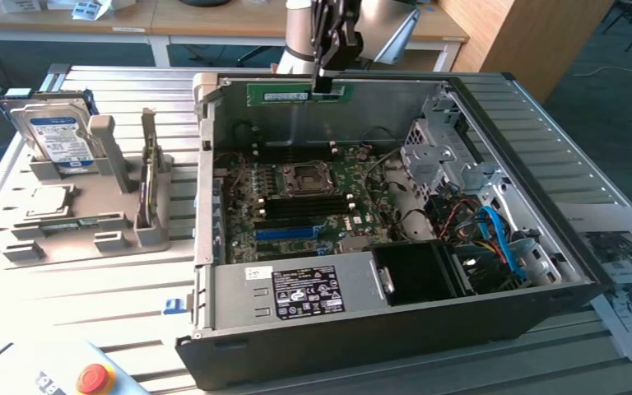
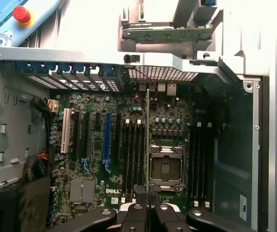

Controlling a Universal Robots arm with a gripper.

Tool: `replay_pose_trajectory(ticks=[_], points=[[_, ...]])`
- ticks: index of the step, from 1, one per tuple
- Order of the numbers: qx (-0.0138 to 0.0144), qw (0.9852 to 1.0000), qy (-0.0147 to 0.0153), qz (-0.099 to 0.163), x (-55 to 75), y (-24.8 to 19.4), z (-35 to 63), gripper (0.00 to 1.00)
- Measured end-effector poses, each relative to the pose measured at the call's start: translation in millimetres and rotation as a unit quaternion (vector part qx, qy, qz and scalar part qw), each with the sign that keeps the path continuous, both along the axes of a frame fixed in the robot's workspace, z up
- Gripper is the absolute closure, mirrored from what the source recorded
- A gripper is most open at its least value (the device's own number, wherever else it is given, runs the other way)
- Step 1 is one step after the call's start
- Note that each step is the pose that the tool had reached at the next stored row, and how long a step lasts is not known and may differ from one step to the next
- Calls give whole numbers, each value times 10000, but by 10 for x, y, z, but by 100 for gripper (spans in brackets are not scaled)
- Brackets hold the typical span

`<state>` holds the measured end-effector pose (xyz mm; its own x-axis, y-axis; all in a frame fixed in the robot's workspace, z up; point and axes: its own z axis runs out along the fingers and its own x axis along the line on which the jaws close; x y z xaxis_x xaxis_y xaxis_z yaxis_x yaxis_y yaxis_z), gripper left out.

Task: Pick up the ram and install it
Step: 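Pick up the ram and move it above insertion slot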

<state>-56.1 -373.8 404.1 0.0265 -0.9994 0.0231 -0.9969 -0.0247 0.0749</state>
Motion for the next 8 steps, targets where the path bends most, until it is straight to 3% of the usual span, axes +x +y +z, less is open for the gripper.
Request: replay_pose_trajectory(ticks=[8], points=[[-1, 10000, 1, 0, 0, 0, -145, 88]])
